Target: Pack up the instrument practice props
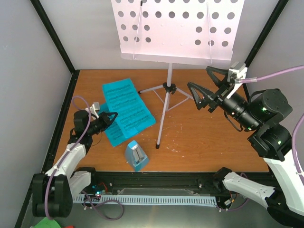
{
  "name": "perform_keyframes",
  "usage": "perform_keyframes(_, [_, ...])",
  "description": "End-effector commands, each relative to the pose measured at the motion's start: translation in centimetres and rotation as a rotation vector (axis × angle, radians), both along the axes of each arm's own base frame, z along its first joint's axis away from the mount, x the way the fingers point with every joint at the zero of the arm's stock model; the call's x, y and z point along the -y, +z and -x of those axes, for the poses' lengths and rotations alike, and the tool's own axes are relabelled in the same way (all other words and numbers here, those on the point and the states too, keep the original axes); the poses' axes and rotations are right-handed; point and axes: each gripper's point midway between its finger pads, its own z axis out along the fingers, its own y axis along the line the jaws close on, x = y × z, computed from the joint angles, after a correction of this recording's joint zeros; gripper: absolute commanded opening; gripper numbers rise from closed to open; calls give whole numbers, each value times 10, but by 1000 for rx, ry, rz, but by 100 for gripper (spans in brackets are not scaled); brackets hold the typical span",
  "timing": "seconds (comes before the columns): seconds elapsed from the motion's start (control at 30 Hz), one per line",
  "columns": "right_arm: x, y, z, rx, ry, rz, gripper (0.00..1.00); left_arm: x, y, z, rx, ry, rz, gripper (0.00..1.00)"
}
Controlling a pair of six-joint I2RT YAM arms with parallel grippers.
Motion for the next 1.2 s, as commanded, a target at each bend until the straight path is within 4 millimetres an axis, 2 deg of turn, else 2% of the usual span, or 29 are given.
perform_keyframes(0.0, [7, 0, -2, -2, -34, -19, 100, -15, -43, -5, -86, 31, -67, 1])
perform_keyframes(0.13, [9, -2, -3, -6, -46, -20, 100, -22, -73, -5, -175, 22, -92, 0])
perform_keyframes(0.23, [9, -6, -6, -8, -56, -13, 100, -28, -85, -6, -205, 42, -118, 1])
perform_keyframes(0.3, [9, -11, -7, -10, -65, -8, 100, -32, -90, -7, -221, 53, -147, 6])
perform_keyframes(0.43, [10, -20, -7, 10, -65, -23, 100, -40, -97, -8, -240, 79, -204, 30])
perform_keyframes(0.53, [15, -26, 0, 38, -67, -47, 100, -40, -93, -8, -236, 80, -207, 63])
perform_keyframes(0.57, [17, -29, 2, 44, -70, -55, 100, -41, -87, -10, -225, 86, -206, 77])
perform_keyframes(0.6, [18, -35, 3, 47, -70, -54, 100, -42, -80, -12, -210, 96, -208, 85])
perform_keyframes(0.7, [27, -42, 9, 50, -88, -79, 100, -50, -55, -17, -164, 146, -242, 99])
perform_keyframes(0.8, [33, -58, 5, 2, -123, -92, 100, -66, -22, -22, -96, 229, -314, 100])
perform_keyframes(0.87, [33, -75, -3, -56, -147, -76, 100, -74, 2, -21, -47, 264, -361, 100])
perform_keyframes(1.03, [25, -138, -35, -250, -224, 7, 100, -85, 54, -23, 59, 286, -496, 99])
perform_keyframes(1.17, [27, -194, -64, -415, -350, 57, 100, -93, 83, -27, 137, 290, -610, 99])
